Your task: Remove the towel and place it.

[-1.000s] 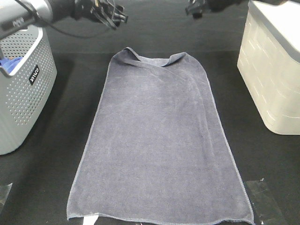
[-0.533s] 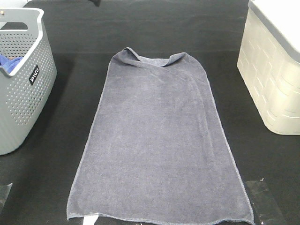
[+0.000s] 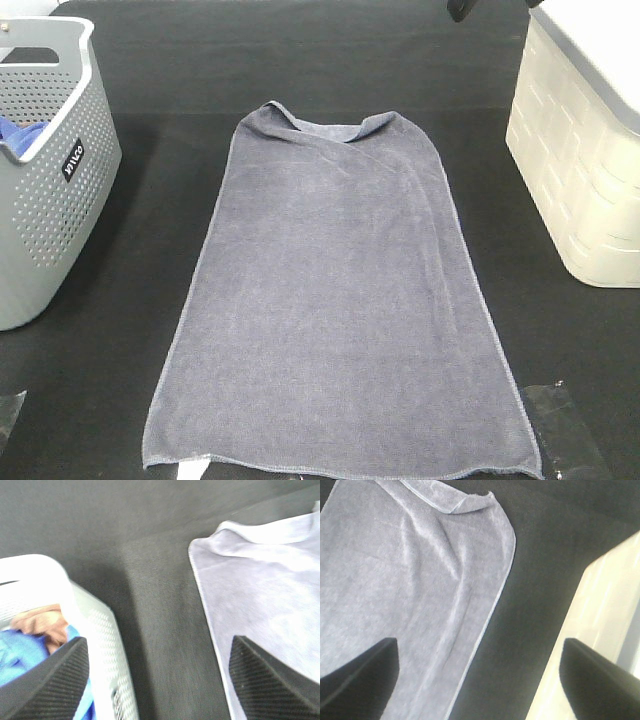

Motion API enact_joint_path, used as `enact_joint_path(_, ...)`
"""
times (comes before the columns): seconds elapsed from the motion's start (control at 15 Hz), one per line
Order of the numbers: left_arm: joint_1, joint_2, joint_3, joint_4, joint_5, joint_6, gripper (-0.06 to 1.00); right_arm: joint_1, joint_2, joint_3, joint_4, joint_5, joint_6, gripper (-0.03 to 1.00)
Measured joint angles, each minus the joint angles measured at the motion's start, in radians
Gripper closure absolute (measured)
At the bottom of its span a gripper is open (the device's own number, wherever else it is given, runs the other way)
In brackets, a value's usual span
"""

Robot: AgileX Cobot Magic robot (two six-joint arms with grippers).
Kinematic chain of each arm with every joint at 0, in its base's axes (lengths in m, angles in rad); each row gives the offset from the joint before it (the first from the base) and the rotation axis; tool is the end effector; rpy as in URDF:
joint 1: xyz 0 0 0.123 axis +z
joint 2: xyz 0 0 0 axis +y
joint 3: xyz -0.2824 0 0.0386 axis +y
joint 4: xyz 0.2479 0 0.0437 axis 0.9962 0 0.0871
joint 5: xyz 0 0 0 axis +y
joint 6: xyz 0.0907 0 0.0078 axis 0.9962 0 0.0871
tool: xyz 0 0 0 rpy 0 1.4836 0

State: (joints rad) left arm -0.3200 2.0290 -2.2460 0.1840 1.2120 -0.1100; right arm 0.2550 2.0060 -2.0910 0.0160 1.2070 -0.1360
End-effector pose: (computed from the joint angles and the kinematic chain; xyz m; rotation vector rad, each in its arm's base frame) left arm 0.4299 -0.1260 0.3848 0.2638 2.4410 0.0537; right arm 0.4290 0.1132 0.3491 -0.5044 2.5575 0.0641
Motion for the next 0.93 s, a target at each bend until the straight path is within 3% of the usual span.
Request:
enact_joint_path(0.2,0.000,-0.208,0.232,0.021,0.000,0.000,0.21,0.000,-0.117,0.154,0.000,0.001,0.025,0.15)
enact_joint_path(0.6,0.000,-0.695,0.911,0.019,0.005,-0.081,0.21,0.000,-0.443,0.593,0.073,0.008,0.063,0.15)
enact_joint_path(0.93,0.000,-1.105,1.339,0.006,0.009,-0.104,0.21,0.000,-0.767,0.967,0.117,0.008,0.062,0.15)
